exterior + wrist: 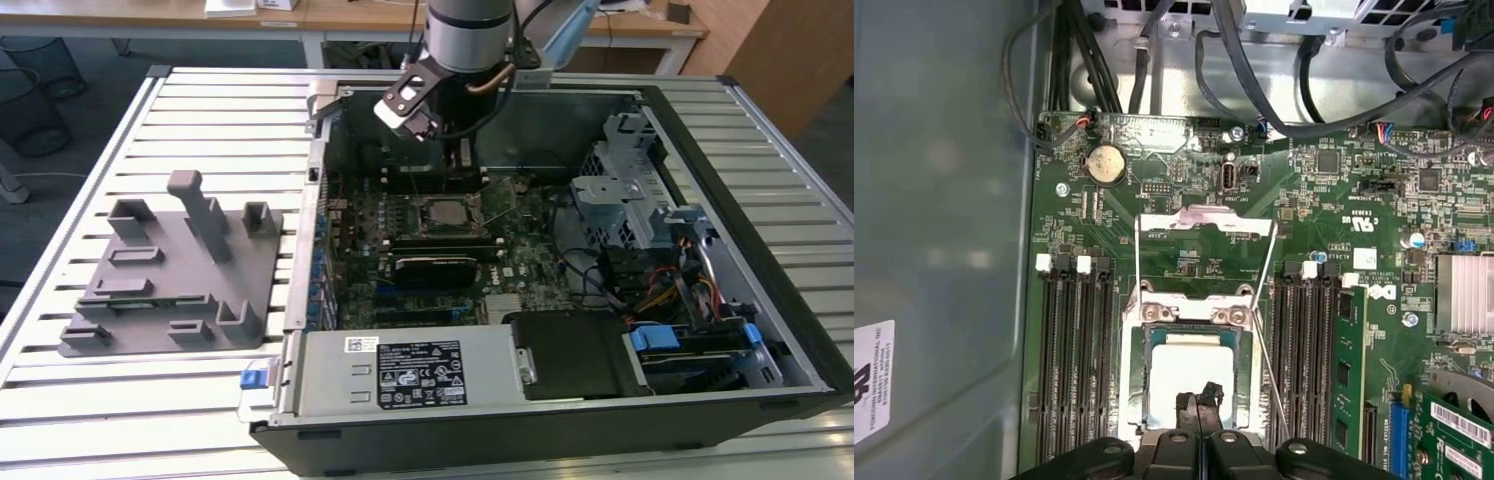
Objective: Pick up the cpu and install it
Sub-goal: 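Close the cpu cover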
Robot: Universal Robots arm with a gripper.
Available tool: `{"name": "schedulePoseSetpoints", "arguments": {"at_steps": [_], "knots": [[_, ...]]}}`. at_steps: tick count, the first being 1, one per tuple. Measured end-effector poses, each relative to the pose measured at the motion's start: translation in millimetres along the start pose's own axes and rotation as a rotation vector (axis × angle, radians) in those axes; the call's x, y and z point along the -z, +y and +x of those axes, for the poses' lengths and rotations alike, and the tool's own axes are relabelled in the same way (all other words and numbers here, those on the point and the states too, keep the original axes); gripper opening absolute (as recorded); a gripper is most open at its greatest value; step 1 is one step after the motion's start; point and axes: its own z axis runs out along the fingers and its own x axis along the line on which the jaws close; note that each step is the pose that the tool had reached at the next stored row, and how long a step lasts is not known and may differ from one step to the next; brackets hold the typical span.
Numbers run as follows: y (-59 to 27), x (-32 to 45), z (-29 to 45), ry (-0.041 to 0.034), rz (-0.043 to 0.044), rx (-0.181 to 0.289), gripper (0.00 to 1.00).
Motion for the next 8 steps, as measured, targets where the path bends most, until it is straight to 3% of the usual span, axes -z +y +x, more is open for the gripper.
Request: {"name": "schedulePoseSetpoints", "arguments": {"at_steps": [8], "knots": [[2.1, 2.8, -0.1, -0.0001, 0.0, 0.0, 0.11]]}}
